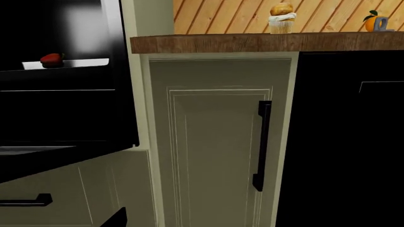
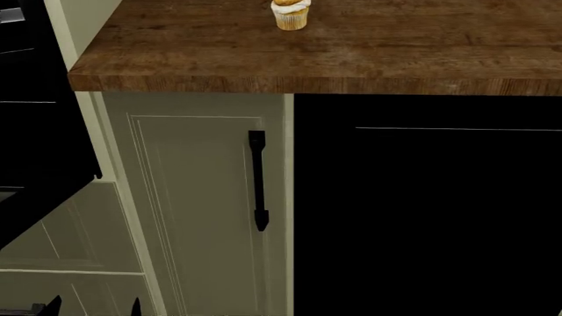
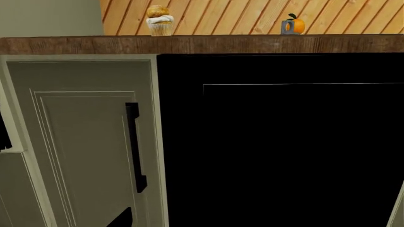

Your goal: Close the oven door

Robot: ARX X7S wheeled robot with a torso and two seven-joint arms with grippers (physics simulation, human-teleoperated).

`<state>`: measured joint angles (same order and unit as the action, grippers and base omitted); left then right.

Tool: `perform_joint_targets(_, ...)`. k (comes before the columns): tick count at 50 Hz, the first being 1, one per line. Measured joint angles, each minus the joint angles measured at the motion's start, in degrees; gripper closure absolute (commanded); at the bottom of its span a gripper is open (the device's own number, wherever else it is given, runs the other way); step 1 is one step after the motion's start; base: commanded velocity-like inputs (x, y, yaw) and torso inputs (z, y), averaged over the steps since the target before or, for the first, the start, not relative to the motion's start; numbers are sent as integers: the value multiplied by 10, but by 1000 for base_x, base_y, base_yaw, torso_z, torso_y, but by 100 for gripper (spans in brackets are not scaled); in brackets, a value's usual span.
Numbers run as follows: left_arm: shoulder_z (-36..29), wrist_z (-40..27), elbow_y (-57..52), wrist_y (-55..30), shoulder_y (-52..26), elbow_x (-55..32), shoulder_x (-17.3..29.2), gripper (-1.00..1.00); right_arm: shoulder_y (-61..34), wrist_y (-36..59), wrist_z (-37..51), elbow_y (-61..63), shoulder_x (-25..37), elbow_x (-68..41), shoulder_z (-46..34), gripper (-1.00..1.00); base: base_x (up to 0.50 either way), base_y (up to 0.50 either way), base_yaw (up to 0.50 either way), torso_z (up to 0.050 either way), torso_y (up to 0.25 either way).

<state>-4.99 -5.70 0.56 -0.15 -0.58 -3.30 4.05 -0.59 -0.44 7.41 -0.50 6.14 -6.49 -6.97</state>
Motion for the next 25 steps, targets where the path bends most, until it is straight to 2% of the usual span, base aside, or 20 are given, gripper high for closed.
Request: perform_joint_targets(25,-20,-22,2,1,-3,-13,16,-100,-4,0,15,-3,12,-13,-13,-100,0,0,0,-50,0)
